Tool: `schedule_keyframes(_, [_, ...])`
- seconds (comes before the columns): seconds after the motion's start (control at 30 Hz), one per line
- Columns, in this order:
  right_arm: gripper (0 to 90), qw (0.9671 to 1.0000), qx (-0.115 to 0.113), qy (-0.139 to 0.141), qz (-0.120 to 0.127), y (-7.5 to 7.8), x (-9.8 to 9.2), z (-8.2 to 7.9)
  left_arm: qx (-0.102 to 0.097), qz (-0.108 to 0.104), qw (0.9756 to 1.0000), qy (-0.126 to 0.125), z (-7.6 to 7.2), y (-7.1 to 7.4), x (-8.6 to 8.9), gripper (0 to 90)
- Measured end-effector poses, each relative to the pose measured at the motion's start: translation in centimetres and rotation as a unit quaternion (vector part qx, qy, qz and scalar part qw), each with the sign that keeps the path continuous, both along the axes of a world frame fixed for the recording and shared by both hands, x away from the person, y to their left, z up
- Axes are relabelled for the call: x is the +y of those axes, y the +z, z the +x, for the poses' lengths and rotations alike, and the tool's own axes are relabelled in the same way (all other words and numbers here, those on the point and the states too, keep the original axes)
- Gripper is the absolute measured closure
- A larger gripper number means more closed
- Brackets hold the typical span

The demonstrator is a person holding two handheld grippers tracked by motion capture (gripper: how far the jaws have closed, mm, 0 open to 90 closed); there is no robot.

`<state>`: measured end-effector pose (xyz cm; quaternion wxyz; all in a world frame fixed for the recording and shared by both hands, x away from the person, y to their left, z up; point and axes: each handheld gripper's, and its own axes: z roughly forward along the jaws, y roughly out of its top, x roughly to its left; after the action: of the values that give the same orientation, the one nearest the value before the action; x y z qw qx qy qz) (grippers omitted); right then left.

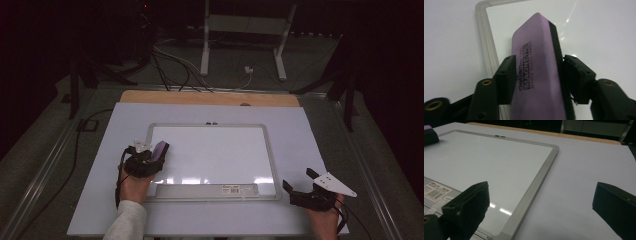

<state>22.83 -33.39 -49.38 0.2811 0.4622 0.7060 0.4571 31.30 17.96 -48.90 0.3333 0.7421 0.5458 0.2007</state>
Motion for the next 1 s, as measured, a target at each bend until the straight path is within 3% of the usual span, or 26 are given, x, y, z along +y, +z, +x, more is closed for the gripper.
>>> schedule_keyframes(0.3, [1.3, 1.0, 0.001, 0.0, -0.001, 0.0, 0.0, 0.0, 0.004, -0.026, 0.9996, 0.011, -0.7, 0.3, 0.9, 56.2])
schedule_keyframes(1.0, [1.3, 1.0, 0.0, 0.002, -0.002, 0.0, 0.1, 0.0, 0.024, -0.069, 0.9973, 0.002, -4.5, 0.5, 1.6, 57.5])
